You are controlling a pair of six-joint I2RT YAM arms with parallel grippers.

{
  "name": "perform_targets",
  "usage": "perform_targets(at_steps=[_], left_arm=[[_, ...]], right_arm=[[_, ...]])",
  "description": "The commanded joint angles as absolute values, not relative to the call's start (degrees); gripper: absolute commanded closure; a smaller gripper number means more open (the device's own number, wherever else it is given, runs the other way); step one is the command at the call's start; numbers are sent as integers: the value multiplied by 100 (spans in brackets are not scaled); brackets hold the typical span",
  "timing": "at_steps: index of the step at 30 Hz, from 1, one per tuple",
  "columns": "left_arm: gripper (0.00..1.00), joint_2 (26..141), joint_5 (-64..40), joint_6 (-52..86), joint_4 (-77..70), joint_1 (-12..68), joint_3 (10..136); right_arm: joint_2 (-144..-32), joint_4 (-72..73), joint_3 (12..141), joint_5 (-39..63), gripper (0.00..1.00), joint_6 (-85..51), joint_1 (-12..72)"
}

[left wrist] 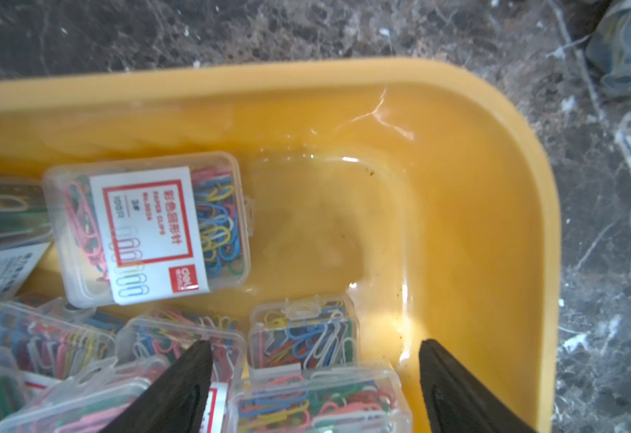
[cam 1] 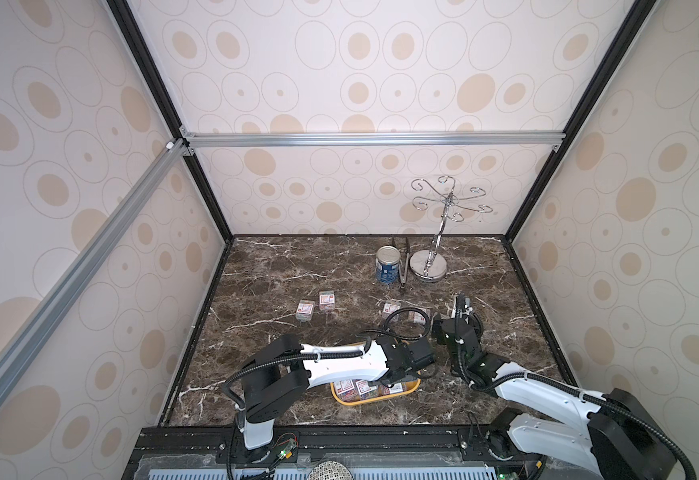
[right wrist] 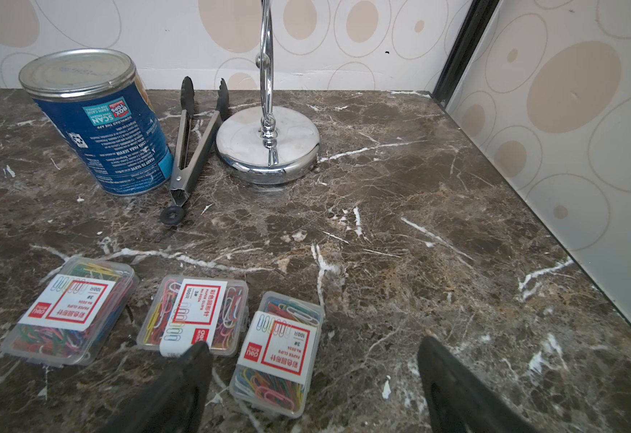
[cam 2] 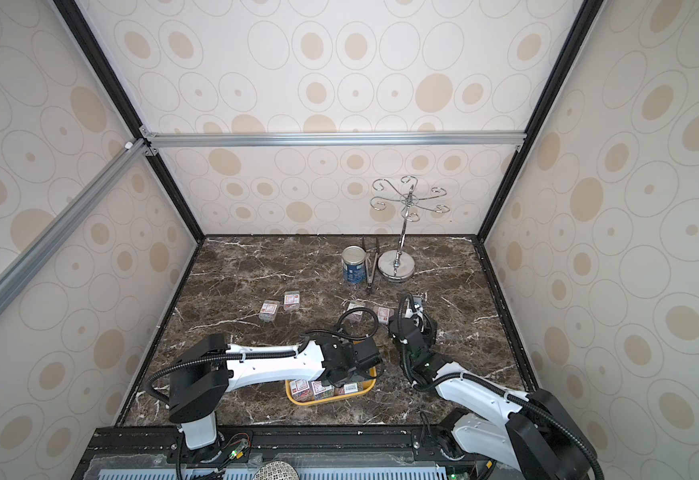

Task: Take the paper clips out of the storage box
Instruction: Pick up the boxed paper clips from the storage box.

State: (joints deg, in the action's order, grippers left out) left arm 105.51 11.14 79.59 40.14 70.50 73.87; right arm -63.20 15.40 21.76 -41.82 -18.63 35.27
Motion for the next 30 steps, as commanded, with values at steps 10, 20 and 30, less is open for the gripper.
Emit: perform_targets(at_steps=[10, 20, 30], left_arm=[[18, 10812, 1179, 8560, 5336, 7528, 8015], [18, 10734, 985, 8690, 4925, 7623, 7496], [32, 10613, 950, 8638, 4657, 7469, 7247]], right_arm=[[-6231, 1407, 2264, -4162, 12, -1866, 3505], [-6064, 1309, 2206, -4101, 12, -1909, 3500], [-6108, 1291, 2227, -4139, 12, -1917, 3499]])
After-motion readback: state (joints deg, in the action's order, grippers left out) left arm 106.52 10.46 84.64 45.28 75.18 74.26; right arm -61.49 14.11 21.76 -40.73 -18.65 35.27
